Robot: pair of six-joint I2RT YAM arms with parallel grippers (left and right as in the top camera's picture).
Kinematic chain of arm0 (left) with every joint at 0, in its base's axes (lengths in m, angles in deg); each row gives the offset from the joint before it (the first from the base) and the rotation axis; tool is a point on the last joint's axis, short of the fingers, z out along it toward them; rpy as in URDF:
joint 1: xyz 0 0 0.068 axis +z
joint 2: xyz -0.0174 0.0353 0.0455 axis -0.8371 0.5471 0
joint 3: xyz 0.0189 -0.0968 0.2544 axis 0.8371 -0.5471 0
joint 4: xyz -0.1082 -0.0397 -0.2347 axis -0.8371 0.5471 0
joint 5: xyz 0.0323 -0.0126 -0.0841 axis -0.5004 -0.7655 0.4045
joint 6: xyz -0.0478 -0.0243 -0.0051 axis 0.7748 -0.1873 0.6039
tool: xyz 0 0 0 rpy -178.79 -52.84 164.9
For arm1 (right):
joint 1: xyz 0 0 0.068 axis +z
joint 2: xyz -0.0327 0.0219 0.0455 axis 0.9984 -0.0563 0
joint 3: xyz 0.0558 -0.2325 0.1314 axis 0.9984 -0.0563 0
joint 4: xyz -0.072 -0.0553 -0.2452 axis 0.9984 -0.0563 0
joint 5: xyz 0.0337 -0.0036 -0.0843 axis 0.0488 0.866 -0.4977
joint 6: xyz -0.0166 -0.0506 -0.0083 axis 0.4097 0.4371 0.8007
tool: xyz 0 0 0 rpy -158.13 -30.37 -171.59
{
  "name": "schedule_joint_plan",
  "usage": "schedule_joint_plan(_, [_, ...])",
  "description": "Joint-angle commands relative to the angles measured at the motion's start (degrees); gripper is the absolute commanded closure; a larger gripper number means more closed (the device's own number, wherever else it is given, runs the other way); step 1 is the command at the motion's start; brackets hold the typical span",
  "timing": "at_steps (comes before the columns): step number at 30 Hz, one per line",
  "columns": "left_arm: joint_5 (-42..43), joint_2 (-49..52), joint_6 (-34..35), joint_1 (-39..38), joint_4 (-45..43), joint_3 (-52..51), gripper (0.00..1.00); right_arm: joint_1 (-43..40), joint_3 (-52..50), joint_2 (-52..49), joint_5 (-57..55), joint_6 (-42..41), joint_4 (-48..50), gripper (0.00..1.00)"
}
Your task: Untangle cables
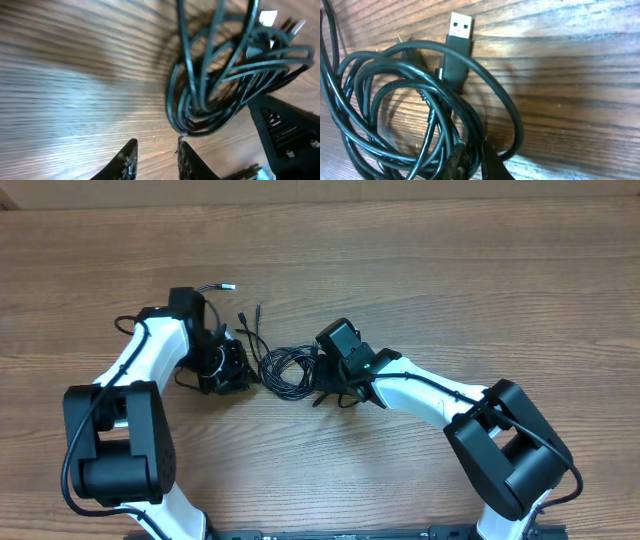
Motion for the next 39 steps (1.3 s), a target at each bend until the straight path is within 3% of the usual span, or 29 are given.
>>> schedule_joint_plan(1, [0.33, -0.31, 1.84, -3.72, -0.07, 0.55, 0.72, -0.37, -0.61, 1.90, 0.15, 0.76, -0.31, 0.91])
schedule_joint_plan(6, [-7.87, -0.31, 10.12, -9.35, -0.33, 0.55, 0.67, -0.50, -0.13, 2.10, 5.79, 6.27, 0.28, 0.84])
schedule_joint_plan(15, [-20.65, -0.28, 27.30, -18.14, -3.21, 0.55, 0.54, -0.55, -0.09, 3.48, 5.97, 6.29, -1.16, 0.82])
schedule_joint_plan(17, [-22.38, -0.28, 28.13, -19.30, -4.48, 0.55, 0.53, -0.55, -0.09, 4.68, 5.92, 6.27, -2.03, 0.82])
schedule_joint_plan(22, [-24.70, -0.28, 29.46, -20.79, -6.99, 0.15, 0.57, -0.55, -0.09, 6.21, 3.87, 6.25, -2.78, 0.68])
schedule_joint_plan(28, [-24.70, -0.28, 30.25, -20.81, -10.23, -3.39, 0.69, -0.55, -0.20, 6.21, -0.50, 5.99, -3.50, 0.57])
schedule_joint_plan(34, [-24.74, -0.28, 30.23, -20.81, -12.24, -3.41, 0.73, -0.52, -0.79, 5.99, -0.59, 4.04, -2.03, 0.55])
schedule_joint_plan(36, [-24.92, -0.28, 30.23, -20.81, -12.33, -3.43, 0.79, -0.52, -1.81, 5.97, -0.59, 3.50, -0.50, 0.55])
schedule_joint_plan(39, [-24.87, -0.28, 30.21, -20.81, -12.28, -3.43, 0.79, -0.50, -3.34, 5.31, -0.59, 2.54, 1.57, 0.59])
